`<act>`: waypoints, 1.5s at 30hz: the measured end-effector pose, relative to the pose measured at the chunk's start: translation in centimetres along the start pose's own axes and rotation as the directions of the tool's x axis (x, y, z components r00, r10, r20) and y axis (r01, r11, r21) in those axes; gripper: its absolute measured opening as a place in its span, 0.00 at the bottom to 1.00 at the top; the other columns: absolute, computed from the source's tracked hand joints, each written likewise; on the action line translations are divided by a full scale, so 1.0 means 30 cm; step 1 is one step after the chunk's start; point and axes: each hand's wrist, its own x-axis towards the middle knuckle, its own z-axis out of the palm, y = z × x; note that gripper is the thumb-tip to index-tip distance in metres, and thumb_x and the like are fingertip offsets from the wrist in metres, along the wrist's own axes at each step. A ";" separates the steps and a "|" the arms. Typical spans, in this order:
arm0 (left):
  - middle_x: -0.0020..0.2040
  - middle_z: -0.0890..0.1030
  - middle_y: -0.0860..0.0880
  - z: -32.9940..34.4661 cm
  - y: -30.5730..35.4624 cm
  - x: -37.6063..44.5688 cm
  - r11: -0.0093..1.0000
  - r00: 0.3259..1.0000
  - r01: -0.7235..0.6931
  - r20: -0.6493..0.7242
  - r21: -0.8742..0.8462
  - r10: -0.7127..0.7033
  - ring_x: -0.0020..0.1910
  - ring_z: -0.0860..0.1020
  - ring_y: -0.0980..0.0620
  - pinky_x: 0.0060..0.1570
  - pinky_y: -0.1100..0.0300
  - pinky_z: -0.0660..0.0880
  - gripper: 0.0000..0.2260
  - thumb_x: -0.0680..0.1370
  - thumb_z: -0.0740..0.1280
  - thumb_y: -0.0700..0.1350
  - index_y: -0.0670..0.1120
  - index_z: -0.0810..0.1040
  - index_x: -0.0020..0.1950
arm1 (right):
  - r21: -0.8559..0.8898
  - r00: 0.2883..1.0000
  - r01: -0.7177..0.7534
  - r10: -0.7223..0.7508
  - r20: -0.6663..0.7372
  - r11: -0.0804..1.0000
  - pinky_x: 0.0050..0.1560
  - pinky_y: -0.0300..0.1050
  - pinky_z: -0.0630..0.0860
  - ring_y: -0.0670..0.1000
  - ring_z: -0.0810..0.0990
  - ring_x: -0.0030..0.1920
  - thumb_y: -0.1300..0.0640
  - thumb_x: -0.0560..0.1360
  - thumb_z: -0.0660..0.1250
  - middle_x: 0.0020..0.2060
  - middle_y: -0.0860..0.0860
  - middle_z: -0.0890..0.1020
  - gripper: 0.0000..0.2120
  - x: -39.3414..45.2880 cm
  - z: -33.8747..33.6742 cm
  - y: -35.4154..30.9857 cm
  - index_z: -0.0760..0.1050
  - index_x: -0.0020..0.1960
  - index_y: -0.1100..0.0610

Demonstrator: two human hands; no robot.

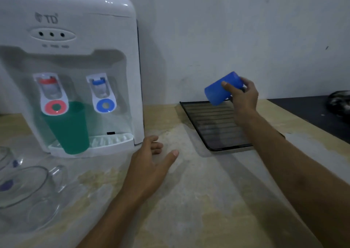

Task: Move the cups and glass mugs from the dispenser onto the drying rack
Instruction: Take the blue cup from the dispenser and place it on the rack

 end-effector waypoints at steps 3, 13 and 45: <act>0.61 0.79 0.59 0.007 -0.005 0.003 0.999 1.000 -0.006 0.007 0.039 0.006 0.60 0.77 0.63 0.55 0.65 0.74 0.31 0.74 0.75 0.61 0.55 0.71 0.74 | -0.288 1.000 0.006 -0.014 -0.027 0.958 0.61 0.50 0.81 0.54 0.81 0.62 0.57 0.66 0.84 0.65 0.54 0.78 0.36 0.144 -0.032 0.044 0.74 0.71 0.54; 0.60 0.78 0.63 0.002 -0.012 0.005 0.995 1.000 -0.014 0.002 0.101 0.014 0.61 0.76 0.63 0.63 0.57 0.77 0.29 0.74 0.74 0.62 0.58 0.72 0.72 | -0.645 0.995 0.094 -0.079 0.053 0.759 0.67 0.59 0.77 0.62 0.77 0.67 0.55 0.68 0.83 0.69 0.60 0.77 0.43 0.324 0.001 0.189 0.66 0.77 0.56; 0.60 0.79 0.58 0.005 -0.007 0.010 0.993 0.998 -0.055 0.007 0.104 0.055 0.59 0.78 0.60 0.56 0.65 0.76 0.26 0.76 0.74 0.58 0.53 0.74 0.71 | -0.547 0.966 0.255 -0.230 0.115 0.797 0.67 0.44 0.69 0.53 0.72 0.68 0.54 0.79 0.73 0.72 0.59 0.69 0.33 -0.054 0.087 0.089 0.64 0.78 0.59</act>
